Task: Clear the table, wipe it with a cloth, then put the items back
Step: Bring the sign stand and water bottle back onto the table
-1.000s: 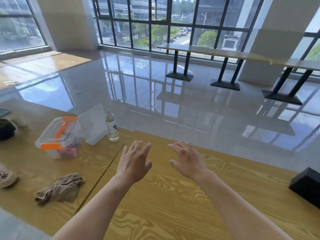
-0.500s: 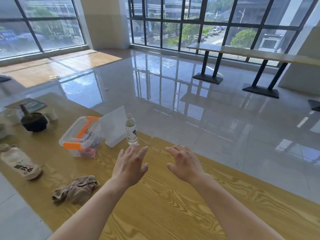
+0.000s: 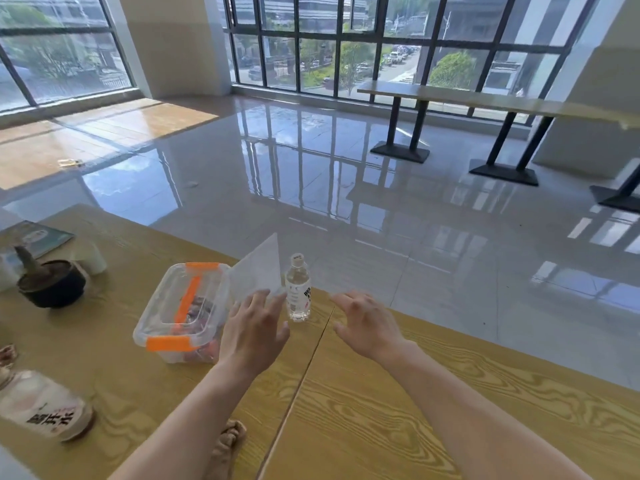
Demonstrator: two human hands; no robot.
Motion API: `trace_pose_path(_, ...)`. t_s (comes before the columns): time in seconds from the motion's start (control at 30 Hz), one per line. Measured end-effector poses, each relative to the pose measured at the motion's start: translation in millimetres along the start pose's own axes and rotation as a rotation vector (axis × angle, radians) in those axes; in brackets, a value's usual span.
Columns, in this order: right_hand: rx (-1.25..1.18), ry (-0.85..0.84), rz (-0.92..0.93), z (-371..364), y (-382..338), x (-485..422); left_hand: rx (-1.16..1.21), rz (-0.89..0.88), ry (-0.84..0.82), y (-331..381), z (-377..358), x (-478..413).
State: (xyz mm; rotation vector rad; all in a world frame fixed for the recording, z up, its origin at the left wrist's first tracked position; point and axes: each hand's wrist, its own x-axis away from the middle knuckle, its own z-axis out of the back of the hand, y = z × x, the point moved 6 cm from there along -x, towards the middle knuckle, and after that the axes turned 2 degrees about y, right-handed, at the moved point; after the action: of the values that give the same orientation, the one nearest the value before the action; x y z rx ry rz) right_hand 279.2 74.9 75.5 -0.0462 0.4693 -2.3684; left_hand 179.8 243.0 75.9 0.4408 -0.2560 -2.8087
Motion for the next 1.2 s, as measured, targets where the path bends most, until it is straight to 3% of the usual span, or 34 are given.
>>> trace_pose_path(0.23,-0.022,0.009,-0.067,-11.2,-36.0,-86.5,-0.061,-0.023,0.036,-58.5,1.6,-65.9)
trace_pose_path(0.5,0.012,-0.044,-0.028,-38.1,-44.1,-156.5,-0.098,0.009,-0.06,-80.7,-16.9,-118.9)
trace_pose_path(0.9,0.152,0.007,0.054,-52.7,-38.0,-166.4,-0.17,0.038,-0.125,-93.9,-40.4,-148.9)
trace_pose_path(1.2,0.148,0.047,0.043,-39.9,-30.9,-153.8,-0.115,-0.011,-0.084,-81.5,-35.4,-148.4)
